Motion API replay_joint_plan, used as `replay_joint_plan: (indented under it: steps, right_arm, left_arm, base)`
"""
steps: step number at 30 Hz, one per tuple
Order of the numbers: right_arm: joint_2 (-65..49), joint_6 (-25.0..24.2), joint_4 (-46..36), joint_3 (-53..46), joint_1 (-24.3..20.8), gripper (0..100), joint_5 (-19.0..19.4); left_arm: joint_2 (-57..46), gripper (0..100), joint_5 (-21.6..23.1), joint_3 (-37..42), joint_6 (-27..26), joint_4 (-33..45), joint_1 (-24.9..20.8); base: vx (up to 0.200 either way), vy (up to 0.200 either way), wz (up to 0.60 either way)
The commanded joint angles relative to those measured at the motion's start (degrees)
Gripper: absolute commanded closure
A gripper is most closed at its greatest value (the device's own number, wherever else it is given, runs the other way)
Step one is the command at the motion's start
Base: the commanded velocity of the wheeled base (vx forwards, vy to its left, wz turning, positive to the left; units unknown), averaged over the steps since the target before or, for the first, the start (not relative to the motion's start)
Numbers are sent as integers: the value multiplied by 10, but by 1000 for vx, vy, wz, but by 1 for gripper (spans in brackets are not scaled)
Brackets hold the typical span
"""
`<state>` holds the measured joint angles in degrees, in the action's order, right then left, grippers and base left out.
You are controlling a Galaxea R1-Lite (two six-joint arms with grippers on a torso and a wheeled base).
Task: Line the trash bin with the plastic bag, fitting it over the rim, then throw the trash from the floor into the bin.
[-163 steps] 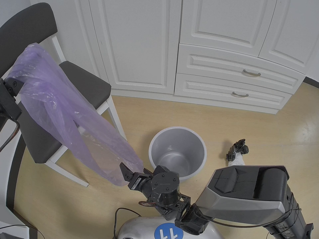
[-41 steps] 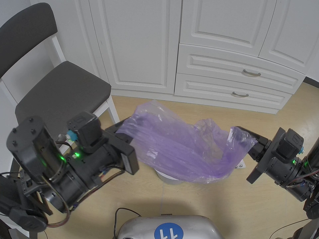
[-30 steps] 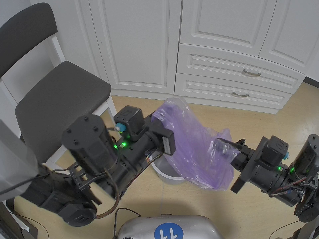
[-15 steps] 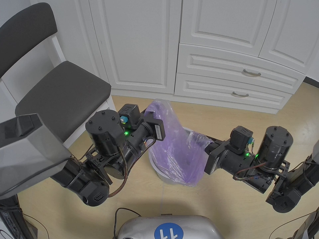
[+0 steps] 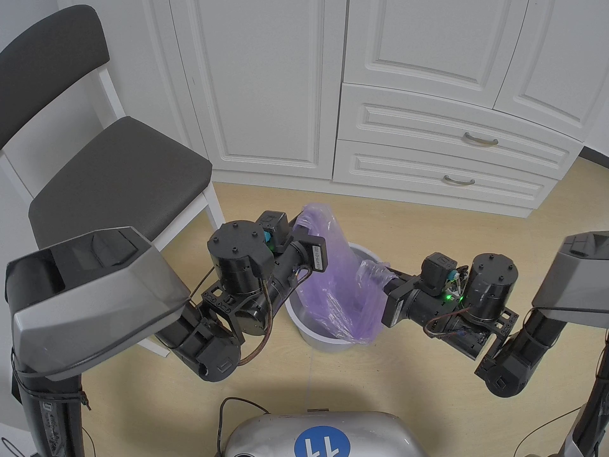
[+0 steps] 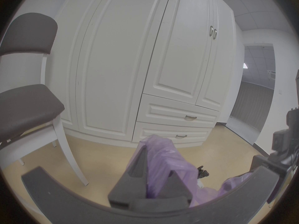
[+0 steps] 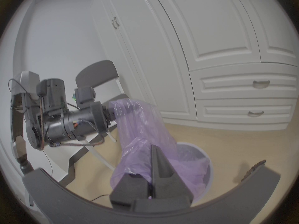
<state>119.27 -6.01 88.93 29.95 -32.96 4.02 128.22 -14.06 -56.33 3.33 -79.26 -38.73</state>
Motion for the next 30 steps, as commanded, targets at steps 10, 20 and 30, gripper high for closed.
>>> replay_joint_plan:
  steps: [10,20,30]
  right_arm:
    - [132,-51,11,74,33,100,17]
    - [128,-38,11,64,89,100,58]
    - [133,-35,11,70,109,100,71]
  left_arm:
    - [85,100,1,-48,11,4,4]
    - [131,100,0,-87,72,5,-26]
    - [176,100,0,-142,131,39,-15]
  base:
    - [0,0,0]
    - [0,0,0]
    - [0,0,0]
